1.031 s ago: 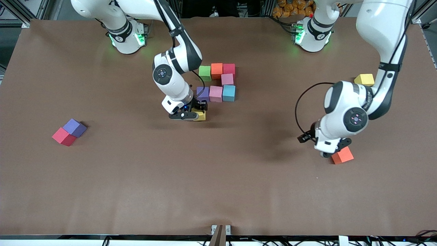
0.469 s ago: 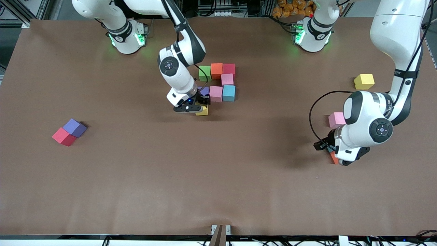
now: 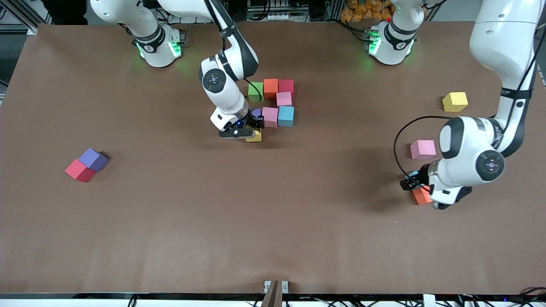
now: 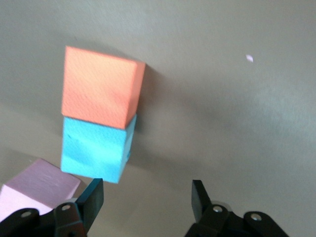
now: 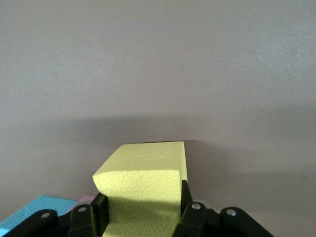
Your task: Form number 2 with 11 blocks
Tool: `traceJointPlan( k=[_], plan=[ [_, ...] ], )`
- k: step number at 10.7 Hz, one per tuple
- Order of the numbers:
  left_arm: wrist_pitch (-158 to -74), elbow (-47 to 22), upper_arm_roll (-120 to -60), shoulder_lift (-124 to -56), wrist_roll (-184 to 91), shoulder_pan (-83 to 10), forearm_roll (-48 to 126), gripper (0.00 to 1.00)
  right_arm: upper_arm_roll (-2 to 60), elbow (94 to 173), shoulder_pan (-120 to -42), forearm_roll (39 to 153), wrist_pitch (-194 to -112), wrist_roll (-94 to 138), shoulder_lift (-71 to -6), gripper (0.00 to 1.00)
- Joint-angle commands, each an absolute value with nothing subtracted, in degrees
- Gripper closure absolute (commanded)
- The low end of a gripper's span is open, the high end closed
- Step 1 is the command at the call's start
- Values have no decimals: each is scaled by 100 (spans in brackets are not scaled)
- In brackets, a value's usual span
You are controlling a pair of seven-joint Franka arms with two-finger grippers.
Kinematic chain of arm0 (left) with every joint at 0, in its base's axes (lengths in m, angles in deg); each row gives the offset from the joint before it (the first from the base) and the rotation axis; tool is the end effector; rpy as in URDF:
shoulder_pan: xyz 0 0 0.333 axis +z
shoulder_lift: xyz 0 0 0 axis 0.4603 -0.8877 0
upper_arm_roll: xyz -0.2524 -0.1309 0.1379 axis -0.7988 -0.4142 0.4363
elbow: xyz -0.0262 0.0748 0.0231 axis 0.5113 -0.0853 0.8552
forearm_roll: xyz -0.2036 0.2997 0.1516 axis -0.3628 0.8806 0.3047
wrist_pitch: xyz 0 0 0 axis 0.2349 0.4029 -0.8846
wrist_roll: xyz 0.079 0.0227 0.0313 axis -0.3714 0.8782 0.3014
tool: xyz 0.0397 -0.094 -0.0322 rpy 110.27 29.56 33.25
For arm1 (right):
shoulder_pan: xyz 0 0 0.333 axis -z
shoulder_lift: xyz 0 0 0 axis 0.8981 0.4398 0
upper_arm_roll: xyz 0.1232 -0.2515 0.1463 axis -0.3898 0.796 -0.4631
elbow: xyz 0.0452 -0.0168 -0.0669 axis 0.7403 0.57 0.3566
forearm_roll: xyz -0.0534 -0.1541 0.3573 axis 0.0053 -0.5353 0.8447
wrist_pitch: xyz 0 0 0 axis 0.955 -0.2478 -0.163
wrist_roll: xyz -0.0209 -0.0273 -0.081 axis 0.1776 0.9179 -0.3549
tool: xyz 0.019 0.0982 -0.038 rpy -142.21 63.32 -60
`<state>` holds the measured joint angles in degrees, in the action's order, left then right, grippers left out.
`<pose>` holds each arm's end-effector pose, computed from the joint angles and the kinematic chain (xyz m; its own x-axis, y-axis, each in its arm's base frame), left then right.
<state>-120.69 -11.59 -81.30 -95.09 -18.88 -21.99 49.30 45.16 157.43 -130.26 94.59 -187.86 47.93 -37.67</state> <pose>0.6547 -0.0350 0.2685 0.8529 0.5015 -0.1454 0.5042 -0.8633 -0.0202 0.4181 0.3997 0.2214 0.9983 -0.0578 -0.0094 -0.0585 -0.9769 -0.2054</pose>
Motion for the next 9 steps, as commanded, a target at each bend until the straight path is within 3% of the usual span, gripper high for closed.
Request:
traceJointPlan(
  k=[1,9],
  plan=[
    [-12022,-772,-8198,-9753,-2159,-2012,4753,19,4552,15891,-13114,9588,-19003,4930,-3737,100],
    [-11978,-894,-8189,-9938,-2890,-1757,4805,19,4526,15891,-13228,9958,-19126,5010,-3613,100]
  ],
)
